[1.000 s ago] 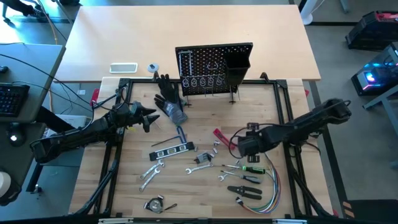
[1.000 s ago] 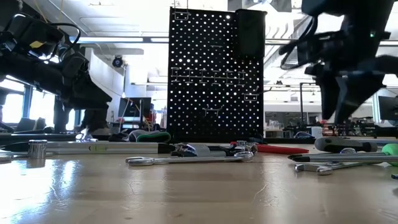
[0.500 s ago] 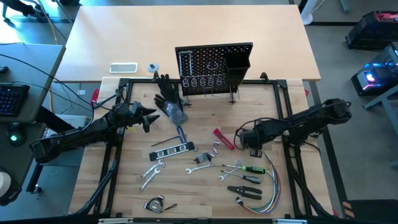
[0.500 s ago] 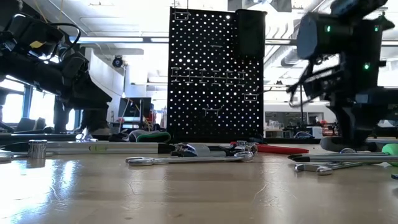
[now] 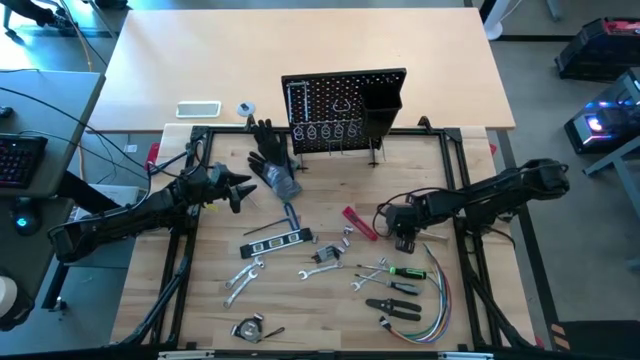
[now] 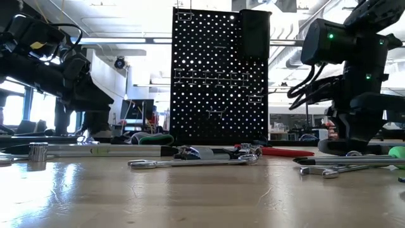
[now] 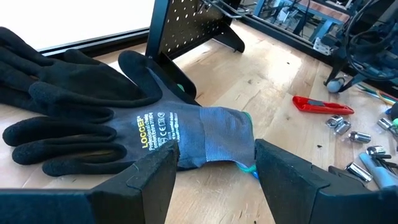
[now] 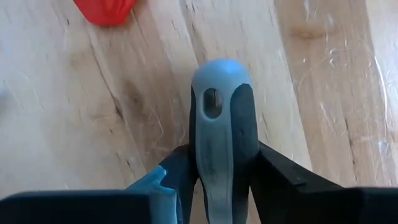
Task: Hang tools onto peg board
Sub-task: Hang the top gray screwdriver on the pegboard
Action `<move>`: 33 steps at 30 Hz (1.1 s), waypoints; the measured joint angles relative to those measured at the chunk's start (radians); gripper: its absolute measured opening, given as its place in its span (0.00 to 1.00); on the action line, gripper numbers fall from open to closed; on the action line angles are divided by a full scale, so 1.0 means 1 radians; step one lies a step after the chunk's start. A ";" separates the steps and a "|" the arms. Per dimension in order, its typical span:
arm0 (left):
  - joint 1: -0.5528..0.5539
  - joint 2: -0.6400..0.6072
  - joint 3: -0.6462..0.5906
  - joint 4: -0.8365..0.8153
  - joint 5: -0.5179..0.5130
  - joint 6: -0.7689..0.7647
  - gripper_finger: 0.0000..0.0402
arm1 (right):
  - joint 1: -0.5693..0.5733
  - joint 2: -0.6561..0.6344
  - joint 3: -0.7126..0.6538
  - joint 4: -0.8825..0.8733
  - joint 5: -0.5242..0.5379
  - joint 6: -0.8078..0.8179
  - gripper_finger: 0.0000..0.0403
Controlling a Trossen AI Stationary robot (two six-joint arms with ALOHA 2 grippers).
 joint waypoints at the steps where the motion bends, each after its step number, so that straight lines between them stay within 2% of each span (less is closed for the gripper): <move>1: 0.000 0.000 0.000 0.000 0.000 0.000 0.51 | 0.000 0.000 -0.001 0.010 0.003 0.001 0.28; 7: 0.000 0.000 0.000 0.036 0.017 -0.015 0.51 | -0.001 -0.008 0.037 0.009 0.011 0.006 0.28; 16: 0.000 0.000 0.000 0.330 0.205 -0.060 0.51 | -0.002 -0.027 0.215 0.026 0.049 -0.088 0.28; 26: -0.058 0.002 0.000 0.597 0.173 -0.014 0.51 | -0.004 -0.029 0.425 0.079 0.126 -0.260 0.28; 31: -0.099 0.051 0.001 0.750 0.150 0.021 0.51 | -0.023 -0.030 0.510 0.184 0.151 -0.360 0.28; 33: -0.119 0.094 0.021 0.765 0.132 0.028 0.51 | -0.029 -0.030 0.526 0.256 0.145 -0.406 0.28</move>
